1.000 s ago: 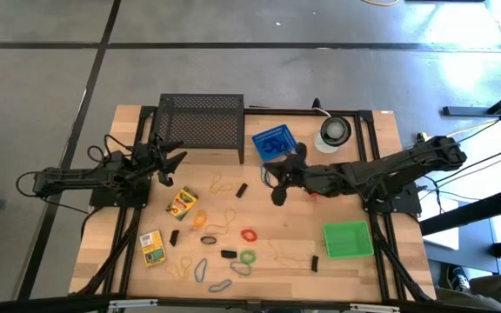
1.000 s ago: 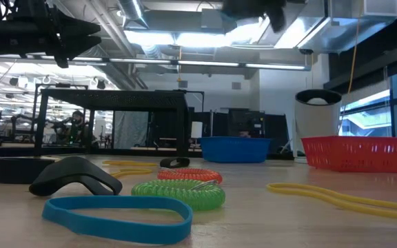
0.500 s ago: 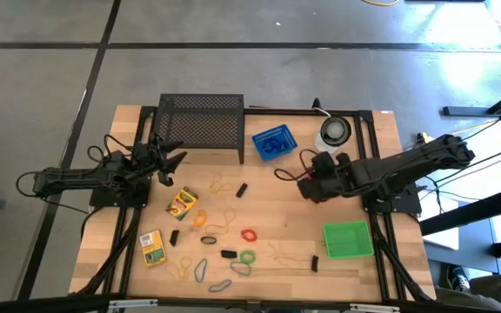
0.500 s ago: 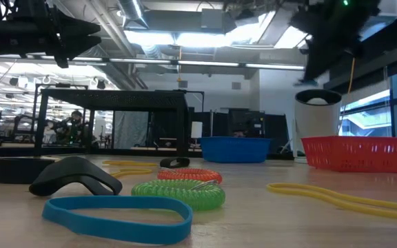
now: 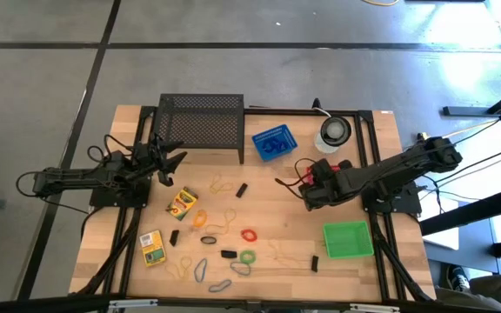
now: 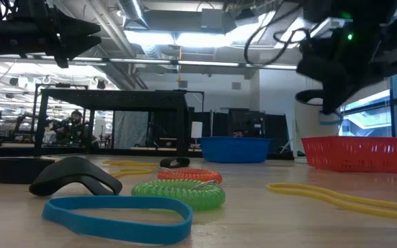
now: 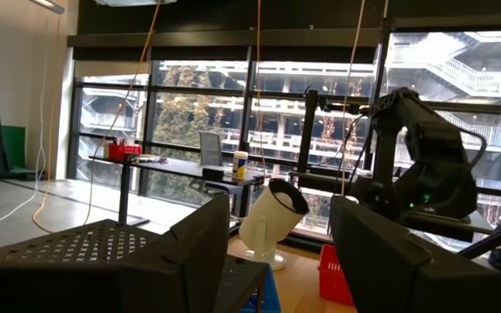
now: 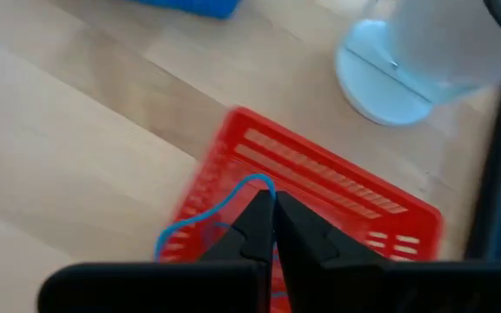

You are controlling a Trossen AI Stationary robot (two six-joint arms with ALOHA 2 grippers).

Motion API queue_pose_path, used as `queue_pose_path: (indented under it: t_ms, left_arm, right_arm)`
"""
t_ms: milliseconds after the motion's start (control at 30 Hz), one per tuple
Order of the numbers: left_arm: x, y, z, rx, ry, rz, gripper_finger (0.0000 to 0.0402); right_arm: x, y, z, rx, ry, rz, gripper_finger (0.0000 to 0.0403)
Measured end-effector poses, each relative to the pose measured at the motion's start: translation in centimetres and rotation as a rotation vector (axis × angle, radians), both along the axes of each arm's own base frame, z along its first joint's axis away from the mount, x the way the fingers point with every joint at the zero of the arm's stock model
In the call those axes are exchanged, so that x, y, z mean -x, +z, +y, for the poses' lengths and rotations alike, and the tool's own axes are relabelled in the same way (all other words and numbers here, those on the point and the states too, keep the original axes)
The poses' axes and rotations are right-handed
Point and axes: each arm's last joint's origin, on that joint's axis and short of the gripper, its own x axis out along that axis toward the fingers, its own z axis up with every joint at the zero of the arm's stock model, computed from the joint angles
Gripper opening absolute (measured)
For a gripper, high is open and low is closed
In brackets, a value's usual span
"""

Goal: Pick & Place Office Desk Supplies
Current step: Put the blue rubber band into the red bin, then put the black arm band into the red bin

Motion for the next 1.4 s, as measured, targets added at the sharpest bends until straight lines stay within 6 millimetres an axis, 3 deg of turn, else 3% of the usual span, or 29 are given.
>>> queue_pose_path:
  t_ms: [200,500,933,1167,1400]
  left_arm:
    - [0.0,0.0,0.0,0.000,0.000,0.000,0.0194]
    - [0.0,0.0,0.0,0.000,0.000,-0.001,0.0194]
    - [0.0,0.0,0.0,0.000,0.000,-0.001,0.0194]
    - [0.0,0.0,0.0,0.000,0.000,-0.001,0.0194]
    - [0.0,0.0,0.0,0.000,0.000,-0.001,0.0194]
  right_arm:
    - [1.0,-1.8,-0.5,-0.011,-0.056,0.117,0.0013]
    - [1.8,-2.8,-0.7,0.000,-0.146,0.096,0.0023]
    - [1.8,-2.8,-0.7,-0.003,-0.142,0.100,0.0159]
    - [0.4,-1.0,-0.3,-0.044,-0.070,0.078,0.0212]
    - [-2.6,2.6,0.5,-0.054,0.064,-0.068,0.0215]
